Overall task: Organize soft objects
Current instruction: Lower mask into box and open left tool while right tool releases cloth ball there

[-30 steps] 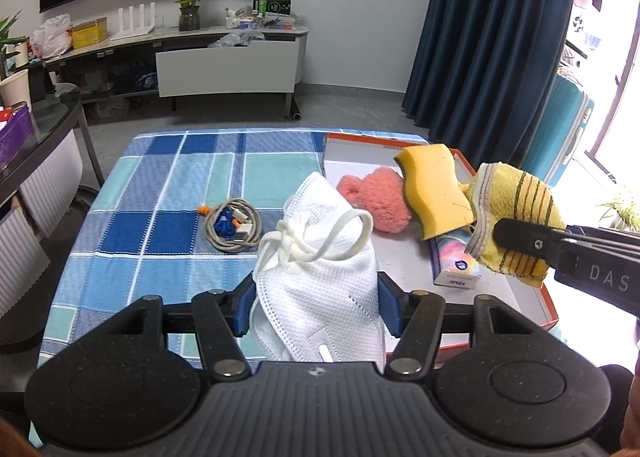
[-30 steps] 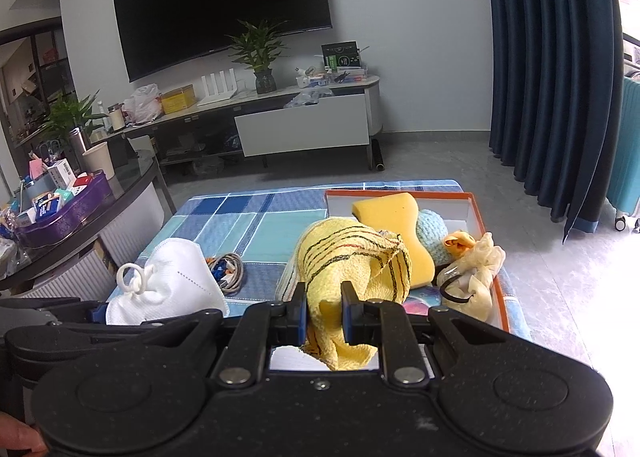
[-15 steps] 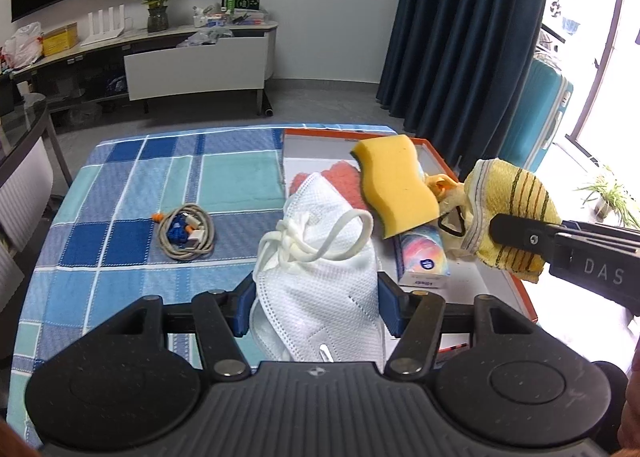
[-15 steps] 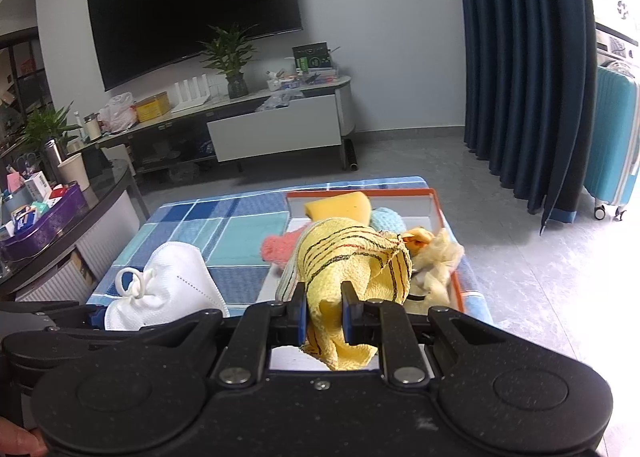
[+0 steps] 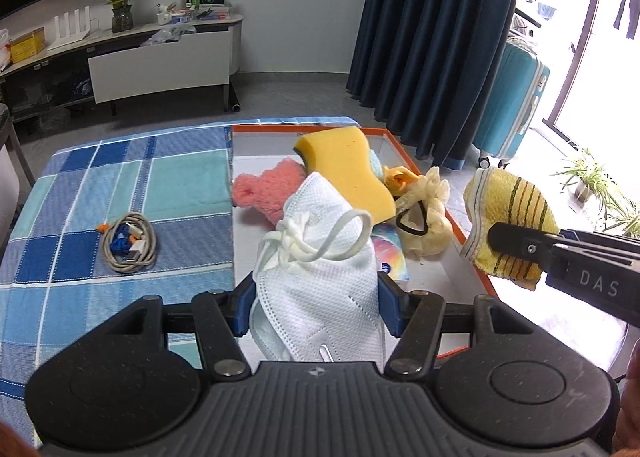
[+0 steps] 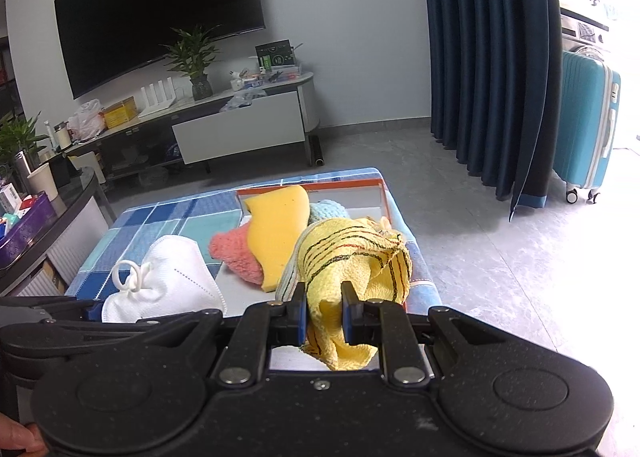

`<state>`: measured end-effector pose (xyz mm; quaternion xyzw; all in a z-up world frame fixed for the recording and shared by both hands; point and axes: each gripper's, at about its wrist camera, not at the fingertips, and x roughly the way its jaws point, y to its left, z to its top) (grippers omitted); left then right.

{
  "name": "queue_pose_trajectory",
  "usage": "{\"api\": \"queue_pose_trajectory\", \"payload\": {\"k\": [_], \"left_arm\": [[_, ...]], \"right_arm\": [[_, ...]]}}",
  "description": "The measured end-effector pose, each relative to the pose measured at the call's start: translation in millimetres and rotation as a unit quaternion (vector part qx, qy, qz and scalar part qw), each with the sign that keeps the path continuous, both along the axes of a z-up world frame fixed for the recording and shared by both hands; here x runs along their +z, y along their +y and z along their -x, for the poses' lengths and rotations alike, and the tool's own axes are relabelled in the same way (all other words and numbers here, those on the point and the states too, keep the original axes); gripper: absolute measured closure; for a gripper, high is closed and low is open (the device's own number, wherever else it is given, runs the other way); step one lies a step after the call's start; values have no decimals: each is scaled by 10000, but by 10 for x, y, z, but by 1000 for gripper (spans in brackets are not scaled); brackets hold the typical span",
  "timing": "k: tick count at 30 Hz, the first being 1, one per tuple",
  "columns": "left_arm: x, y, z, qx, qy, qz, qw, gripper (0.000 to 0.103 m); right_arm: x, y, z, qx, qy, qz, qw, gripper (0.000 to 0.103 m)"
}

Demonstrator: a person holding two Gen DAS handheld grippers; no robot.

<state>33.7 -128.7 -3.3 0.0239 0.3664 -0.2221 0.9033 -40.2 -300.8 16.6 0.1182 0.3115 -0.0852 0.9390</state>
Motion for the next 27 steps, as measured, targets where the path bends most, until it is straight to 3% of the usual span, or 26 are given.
{"api": "queue_pose_trajectory", "payload": {"k": [20,22,27], "left_arm": [[-144,-200,-85,-120,197,-76,9997,42],[-158,-211,-99,-120,222,-74,9997,42],[-197,-213,-125,-104,282,-91,9995,42]], "right_arm": [[-178,-90,-160,-47,228,-78,9997,80],[-200,-94,-176,-37,252,-71,9997,77],[-254,-96,-196,46,427,-18,9991,55]]}}
